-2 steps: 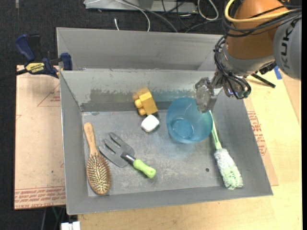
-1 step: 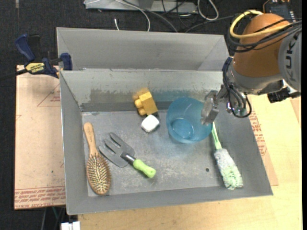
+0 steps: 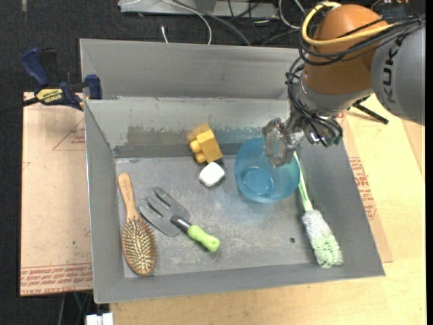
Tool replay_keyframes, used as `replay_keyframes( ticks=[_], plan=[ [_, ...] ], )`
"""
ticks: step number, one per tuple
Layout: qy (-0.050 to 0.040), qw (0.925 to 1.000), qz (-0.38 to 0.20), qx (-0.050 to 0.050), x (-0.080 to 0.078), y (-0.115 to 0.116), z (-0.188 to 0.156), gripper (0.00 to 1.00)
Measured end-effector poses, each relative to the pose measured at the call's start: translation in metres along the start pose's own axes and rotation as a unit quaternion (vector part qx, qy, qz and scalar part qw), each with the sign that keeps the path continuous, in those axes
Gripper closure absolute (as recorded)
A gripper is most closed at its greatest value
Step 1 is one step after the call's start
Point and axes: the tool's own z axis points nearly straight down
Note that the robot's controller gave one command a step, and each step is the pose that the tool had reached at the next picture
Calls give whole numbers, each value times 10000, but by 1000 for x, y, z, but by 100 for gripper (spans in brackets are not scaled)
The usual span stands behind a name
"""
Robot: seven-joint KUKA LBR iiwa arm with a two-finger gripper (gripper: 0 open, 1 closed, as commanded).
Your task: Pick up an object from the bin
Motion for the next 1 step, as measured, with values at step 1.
replay_keyframes(
  ticks=[1],
  plan=[
    [36, 9891, 1469, 4, 10, 10, 8, 100]
  ],
)
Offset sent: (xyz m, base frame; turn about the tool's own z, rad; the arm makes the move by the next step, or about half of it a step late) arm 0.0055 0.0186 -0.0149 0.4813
